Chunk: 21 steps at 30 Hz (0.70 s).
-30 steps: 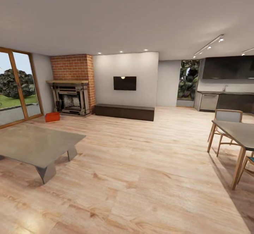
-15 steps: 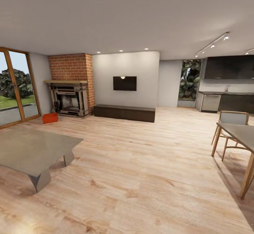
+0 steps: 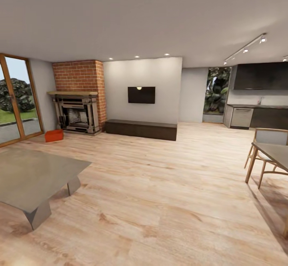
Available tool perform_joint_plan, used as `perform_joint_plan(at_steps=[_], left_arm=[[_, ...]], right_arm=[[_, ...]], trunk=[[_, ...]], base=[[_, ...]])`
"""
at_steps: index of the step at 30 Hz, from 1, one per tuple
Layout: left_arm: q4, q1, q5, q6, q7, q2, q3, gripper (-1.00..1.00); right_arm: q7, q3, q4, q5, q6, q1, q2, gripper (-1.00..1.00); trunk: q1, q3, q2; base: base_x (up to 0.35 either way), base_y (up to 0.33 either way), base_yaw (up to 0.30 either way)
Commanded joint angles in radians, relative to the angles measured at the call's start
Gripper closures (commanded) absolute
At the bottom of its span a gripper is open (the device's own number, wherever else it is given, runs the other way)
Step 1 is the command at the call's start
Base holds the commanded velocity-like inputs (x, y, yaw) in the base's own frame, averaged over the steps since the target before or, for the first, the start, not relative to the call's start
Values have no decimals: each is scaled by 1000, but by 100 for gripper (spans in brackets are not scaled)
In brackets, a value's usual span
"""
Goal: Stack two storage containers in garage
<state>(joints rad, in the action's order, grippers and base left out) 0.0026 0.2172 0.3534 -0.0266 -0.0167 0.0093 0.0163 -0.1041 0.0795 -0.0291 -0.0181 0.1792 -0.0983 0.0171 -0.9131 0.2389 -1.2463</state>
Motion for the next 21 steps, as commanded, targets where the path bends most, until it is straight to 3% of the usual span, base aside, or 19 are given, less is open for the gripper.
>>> perform_joint_plan(at_steps=[1, 21], left_arm=[[0, 1, 4, -3, -2, 0, 2, -100], [0, 1, 4, -1, -2, 0, 2, -100]], right_arm=[[-3, 8, -3, -2, 5, -1, 0, -100], [-5, 7, -3, -2, 6, -1, 0, -100]], trunk=[[-1, 1, -1], [-1, 1, -1]], base=[[322, 0, 0], [322, 0, 0]])
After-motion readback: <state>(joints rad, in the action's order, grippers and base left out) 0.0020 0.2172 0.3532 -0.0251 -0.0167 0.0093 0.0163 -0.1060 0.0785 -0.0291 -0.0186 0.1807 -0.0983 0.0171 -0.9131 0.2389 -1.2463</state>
